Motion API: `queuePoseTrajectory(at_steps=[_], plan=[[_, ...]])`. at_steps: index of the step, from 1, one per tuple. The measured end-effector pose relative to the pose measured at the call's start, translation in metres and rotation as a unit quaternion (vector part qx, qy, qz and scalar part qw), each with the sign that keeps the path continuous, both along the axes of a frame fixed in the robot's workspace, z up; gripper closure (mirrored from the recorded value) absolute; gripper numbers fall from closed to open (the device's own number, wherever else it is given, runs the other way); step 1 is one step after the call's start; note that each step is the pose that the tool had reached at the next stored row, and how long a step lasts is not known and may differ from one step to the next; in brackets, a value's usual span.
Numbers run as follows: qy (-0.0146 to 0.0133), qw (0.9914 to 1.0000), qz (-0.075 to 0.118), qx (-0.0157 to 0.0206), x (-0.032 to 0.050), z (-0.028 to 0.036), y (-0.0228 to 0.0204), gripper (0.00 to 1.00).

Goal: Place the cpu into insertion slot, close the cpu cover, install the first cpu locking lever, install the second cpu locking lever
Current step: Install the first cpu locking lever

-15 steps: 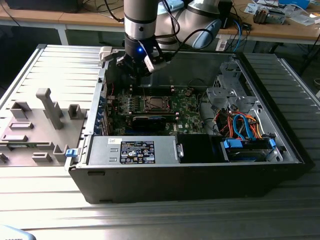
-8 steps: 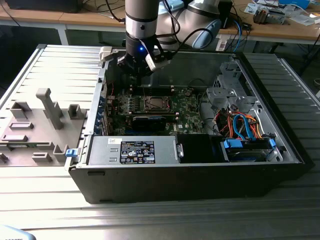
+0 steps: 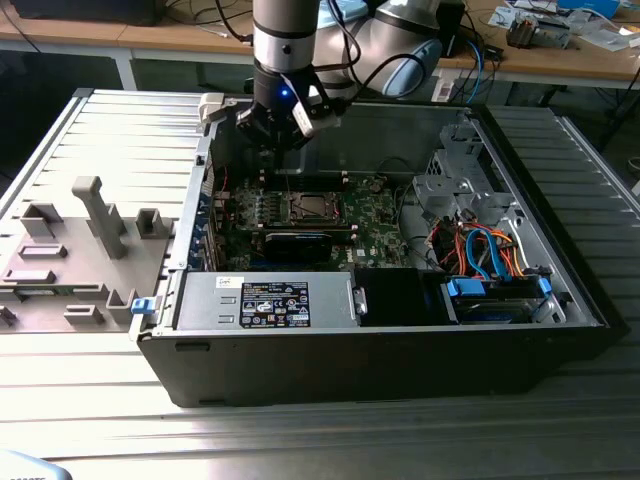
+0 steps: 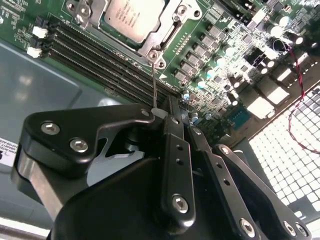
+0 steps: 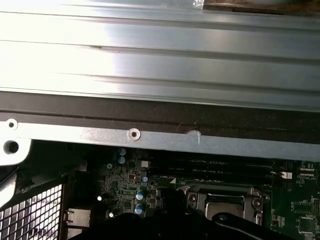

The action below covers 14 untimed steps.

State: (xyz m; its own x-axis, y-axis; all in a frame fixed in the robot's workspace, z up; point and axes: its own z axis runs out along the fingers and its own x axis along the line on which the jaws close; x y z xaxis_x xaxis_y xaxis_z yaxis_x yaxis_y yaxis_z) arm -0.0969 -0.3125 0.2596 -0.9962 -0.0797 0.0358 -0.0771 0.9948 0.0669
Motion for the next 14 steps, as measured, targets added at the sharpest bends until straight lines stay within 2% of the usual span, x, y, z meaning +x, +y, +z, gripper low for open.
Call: queuePoseTrajectory(at_steps=[14], plan=[[0.0001, 1.00000, 0.000, -0.0001, 0.0069, 0.0000, 0.0000, 0.89]])
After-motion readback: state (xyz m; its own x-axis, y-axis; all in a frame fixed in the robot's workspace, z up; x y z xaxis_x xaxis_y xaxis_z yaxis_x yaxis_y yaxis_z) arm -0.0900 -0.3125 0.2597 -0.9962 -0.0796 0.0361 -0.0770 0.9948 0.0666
